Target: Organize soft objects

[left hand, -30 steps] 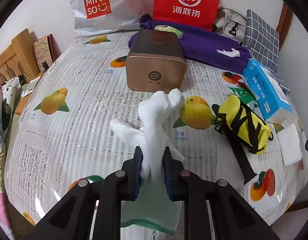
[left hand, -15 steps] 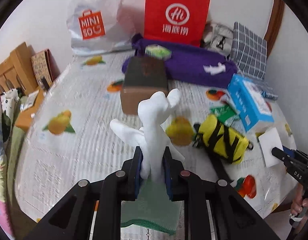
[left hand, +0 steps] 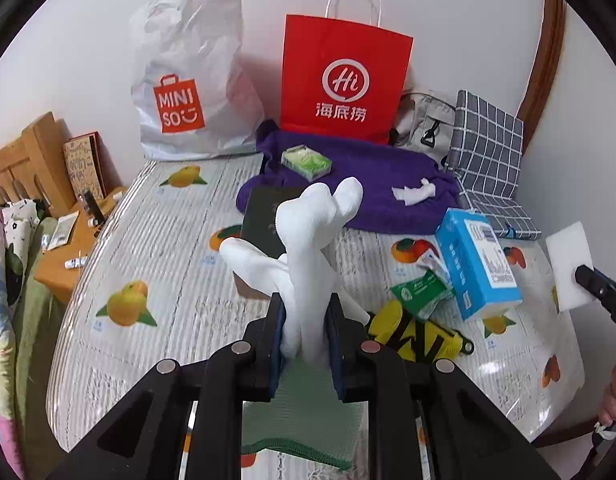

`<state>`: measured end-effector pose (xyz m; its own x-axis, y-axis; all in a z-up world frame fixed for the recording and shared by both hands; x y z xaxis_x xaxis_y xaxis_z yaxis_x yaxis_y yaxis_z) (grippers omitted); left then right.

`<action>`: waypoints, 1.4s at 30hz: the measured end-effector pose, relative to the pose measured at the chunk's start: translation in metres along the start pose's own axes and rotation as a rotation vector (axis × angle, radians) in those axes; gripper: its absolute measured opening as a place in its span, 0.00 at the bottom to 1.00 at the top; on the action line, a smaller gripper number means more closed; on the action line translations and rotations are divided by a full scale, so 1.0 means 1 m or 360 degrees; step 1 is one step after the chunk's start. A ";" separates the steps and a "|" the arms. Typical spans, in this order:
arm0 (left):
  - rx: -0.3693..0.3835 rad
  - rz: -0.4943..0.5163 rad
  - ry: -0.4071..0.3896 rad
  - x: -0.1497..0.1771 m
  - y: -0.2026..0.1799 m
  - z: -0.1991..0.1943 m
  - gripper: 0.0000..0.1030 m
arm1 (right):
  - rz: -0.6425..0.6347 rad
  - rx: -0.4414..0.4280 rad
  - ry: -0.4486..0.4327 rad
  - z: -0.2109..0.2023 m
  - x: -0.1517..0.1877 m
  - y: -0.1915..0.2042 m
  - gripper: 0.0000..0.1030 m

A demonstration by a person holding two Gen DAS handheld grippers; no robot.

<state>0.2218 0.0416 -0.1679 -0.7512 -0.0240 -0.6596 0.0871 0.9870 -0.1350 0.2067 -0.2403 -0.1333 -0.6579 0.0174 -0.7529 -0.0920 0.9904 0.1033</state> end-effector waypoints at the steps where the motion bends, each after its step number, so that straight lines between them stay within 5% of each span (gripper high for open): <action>1: -0.0006 0.0001 -0.0009 -0.005 0.000 0.000 0.18 | -0.0006 0.0006 -0.0005 0.001 -0.006 0.001 0.28; 26: -0.0012 0.0009 -0.0081 -0.121 -0.007 0.060 0.18 | -0.0030 -0.0094 -0.0016 0.089 -0.130 0.023 0.28; 32: 0.0067 -0.0009 -0.0088 -0.146 -0.015 0.078 0.18 | -0.0085 -0.0105 -0.0034 0.112 -0.160 0.031 0.28; 42: 0.0081 -0.0011 -0.0037 -0.171 -0.022 0.118 0.18 | -0.0016 -0.0173 0.0009 0.160 -0.184 0.033 0.28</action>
<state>0.4253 0.0051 -0.1397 -0.7366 -0.0352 -0.6754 0.1155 0.9774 -0.1769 0.4443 -0.1885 -0.0947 -0.6606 0.0066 -0.7507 -0.1789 0.9698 0.1660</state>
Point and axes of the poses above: each gripper's, at about its wrist camera, not at the fingertips, and z roughly the way its jaws point, y to its left, x to its underside, the point moved 10 cm from there along z, roughly the way its jaws point, and after that the axes turned 4 degrees about x, right-handed, at the moved point
